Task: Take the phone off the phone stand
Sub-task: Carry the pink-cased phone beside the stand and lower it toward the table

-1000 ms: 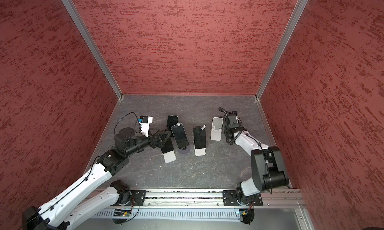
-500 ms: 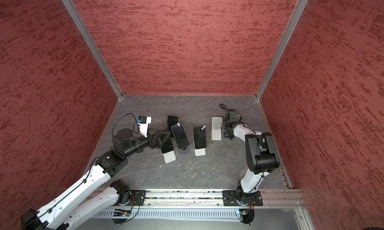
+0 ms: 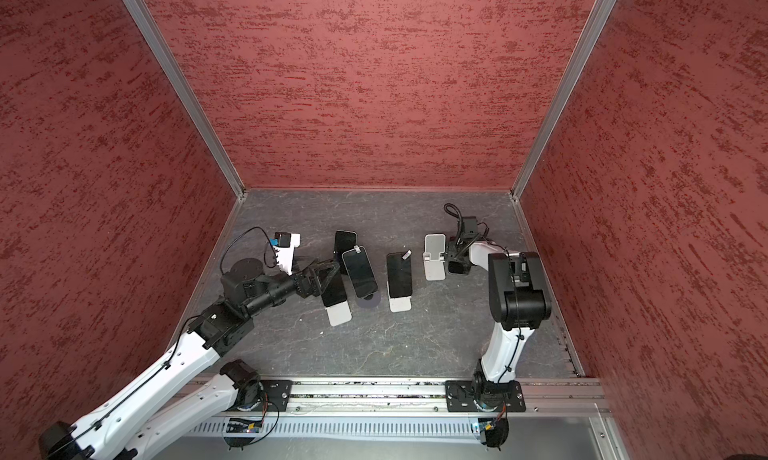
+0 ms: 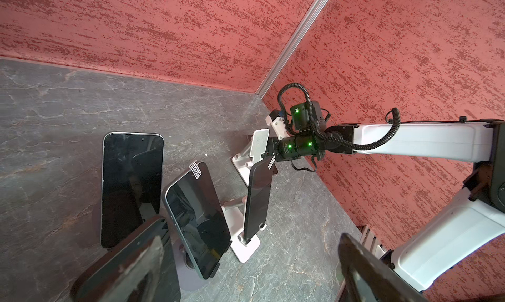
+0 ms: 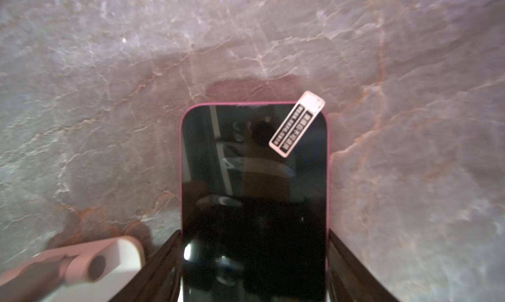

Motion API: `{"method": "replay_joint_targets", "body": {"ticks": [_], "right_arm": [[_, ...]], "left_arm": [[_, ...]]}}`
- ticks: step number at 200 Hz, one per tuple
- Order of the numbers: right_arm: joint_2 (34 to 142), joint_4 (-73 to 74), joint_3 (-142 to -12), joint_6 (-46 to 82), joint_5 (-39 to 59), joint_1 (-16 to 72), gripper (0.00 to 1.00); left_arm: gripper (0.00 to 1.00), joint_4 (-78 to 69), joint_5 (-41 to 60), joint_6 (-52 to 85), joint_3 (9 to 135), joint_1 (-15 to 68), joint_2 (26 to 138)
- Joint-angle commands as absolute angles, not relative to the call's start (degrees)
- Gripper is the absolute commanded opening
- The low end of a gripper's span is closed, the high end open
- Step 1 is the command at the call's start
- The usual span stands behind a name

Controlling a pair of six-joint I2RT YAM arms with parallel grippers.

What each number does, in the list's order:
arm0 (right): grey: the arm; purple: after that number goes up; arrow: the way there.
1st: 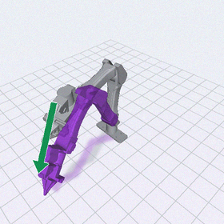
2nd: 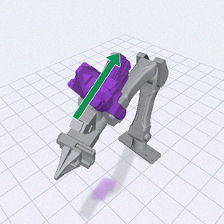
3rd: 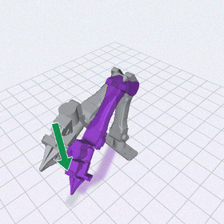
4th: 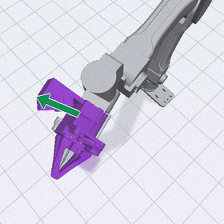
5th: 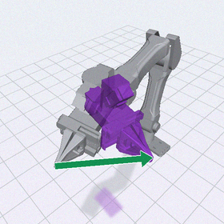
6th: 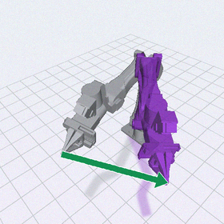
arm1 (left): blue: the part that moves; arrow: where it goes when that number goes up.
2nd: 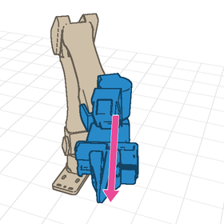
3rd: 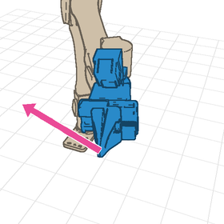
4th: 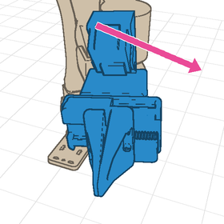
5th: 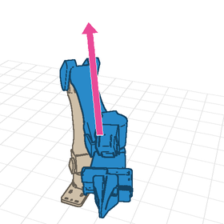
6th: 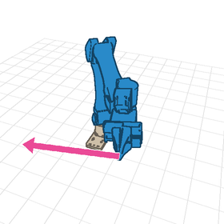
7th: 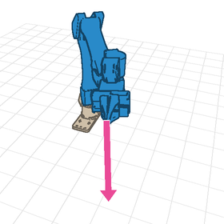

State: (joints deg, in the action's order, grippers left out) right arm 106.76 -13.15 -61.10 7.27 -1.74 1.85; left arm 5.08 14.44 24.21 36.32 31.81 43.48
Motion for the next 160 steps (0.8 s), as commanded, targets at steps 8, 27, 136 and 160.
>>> {"method": "replay_joint_targets", "body": {"ticks": [8, 27, 136, 160], "right_arm": [[107.89, -15.56, -62.75, 5.47, 2.02, 1.93, 0.62], [108.0, -15.47, -63.01, 5.15, 2.86, 1.94, 0.63], [111.05, -14.87, -63.56, 1.9, 0.73, 2.01, 0.7], [111.15, -14.5, -63.37, 2.2, 0.26, 1.94, 0.71]], "left_arm": [[0.99, 4.04, 13.68, 24.32, 35.69, 31.55, 42.78], [0.99, 3.7, 13.66, 24.17, 35.8, 31.55, 42.71], [1.0, 3.86, 14.02, 24.44, 35.25, 31.55, 40.9], [1.0, 3.87, 14.5, 24.18, 35.21, 31.55, 41.06]]}}
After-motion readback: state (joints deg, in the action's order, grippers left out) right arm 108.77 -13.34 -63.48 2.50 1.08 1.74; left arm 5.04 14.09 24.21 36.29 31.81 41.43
